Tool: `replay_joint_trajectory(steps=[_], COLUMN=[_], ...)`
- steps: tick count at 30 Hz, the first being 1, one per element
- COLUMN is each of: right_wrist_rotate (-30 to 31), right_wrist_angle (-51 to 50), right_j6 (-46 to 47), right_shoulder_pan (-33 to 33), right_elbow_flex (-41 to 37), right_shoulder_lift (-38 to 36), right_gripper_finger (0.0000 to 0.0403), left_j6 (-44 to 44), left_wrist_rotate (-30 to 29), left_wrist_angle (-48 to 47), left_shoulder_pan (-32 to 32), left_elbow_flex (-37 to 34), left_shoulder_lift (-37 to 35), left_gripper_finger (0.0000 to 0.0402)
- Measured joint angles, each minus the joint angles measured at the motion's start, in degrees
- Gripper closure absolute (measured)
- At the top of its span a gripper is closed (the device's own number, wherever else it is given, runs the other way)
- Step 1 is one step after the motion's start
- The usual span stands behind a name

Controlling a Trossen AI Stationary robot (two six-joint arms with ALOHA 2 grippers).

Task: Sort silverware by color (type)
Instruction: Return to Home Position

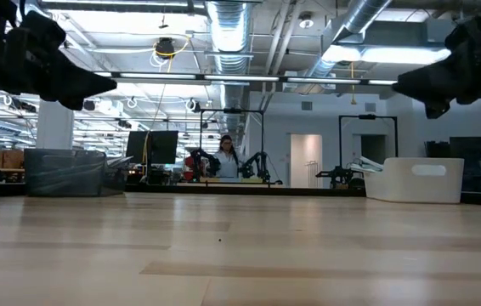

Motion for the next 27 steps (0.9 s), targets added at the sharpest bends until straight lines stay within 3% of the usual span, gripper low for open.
replay_joint_trajectory(steps=[6,27], right_wrist_rotate=[-2.1,-2.0], right_wrist_angle=[-0.4,-0.5], right_j6=[2.5,0.6], right_shoulder_pan=[-0.4,-0.4], right_elbow_flex=[0.0,-0.1], right_shoulder_lift=[2.3,2.6], right_gripper_finger=[0.0271,0.0271], left_j6=[-9.6,-9.1], left_wrist_rotate=[7.5,7.1], left_wrist_angle=[-1.0,-0.9], left_shoulder_pan=[-0.5,-0.5], left_elbow_flex=[0.0,-0.1], left_shoulder_lift=[4.6,6.9], left_gripper_finger=[0.0402,0.0401])
